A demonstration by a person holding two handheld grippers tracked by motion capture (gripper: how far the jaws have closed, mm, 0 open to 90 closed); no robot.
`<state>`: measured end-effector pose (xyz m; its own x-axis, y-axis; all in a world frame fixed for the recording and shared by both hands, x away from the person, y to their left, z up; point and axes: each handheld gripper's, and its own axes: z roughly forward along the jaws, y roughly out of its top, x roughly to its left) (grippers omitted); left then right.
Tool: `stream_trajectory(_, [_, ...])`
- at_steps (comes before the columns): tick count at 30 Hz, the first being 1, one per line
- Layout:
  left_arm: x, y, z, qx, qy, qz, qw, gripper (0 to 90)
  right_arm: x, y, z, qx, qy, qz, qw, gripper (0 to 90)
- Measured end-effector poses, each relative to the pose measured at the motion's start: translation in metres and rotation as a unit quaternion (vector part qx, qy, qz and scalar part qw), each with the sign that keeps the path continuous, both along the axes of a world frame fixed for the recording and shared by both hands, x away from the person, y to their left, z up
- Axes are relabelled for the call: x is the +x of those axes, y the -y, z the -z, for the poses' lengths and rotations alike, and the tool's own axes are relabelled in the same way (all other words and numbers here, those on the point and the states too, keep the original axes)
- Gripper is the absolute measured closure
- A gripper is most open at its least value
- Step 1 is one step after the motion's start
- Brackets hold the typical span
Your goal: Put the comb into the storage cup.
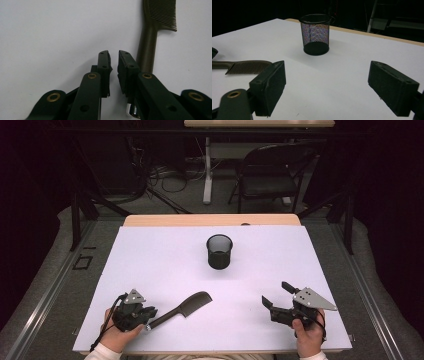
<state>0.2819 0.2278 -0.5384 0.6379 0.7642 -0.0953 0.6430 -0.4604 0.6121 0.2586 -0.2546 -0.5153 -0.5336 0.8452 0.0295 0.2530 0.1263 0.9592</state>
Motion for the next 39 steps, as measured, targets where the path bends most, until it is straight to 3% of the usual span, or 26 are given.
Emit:
stream_trajectory(9, [0.000,-0.003,-0.004,-0.014,0.009,-0.007,0.9998,67.7,0.000,0.000,0.000,0.000,0.000,0.000,1.0000,14.6])
stream_trajectory(22, [0.003,-0.007,-0.008,-0.034,0.026,-0.016,0.9989,43.4,0.000,0.000,0.000,0.000,-0.002,0.000,1.0000,14.6])
stream_trajectory(26, [0.002,-0.008,-0.010,-0.060,0.035,-0.021,0.9974,41.5,0.000,0.000,0.000,-0.001,-0.002,-0.001,1.0000,14.6])
stream_trajectory(32, [0.003,-0.012,-0.012,-0.081,0.032,-0.025,0.9959,41.5,0.000,0.000,0.000,-0.001,-0.003,-0.001,1.0000,14.7])
stream_trajectory(33, [0.003,-0.013,-0.013,-0.094,0.026,-0.023,0.9949,41.5,0.000,0.000,0.000,-0.001,-0.003,-0.001,1.0000,14.6])
stream_trajectory(38, [0.002,-0.012,-0.015,-0.095,0.034,-0.012,0.9948,40.5,0.000,0.000,0.000,-0.001,-0.003,-0.001,1.0000,14.6])
stream_trajectory(39, [0.002,-0.012,-0.015,-0.096,0.034,-0.009,0.9948,36.5,0.000,0.000,0.000,-0.002,-0.003,-0.001,1.0000,14.7])
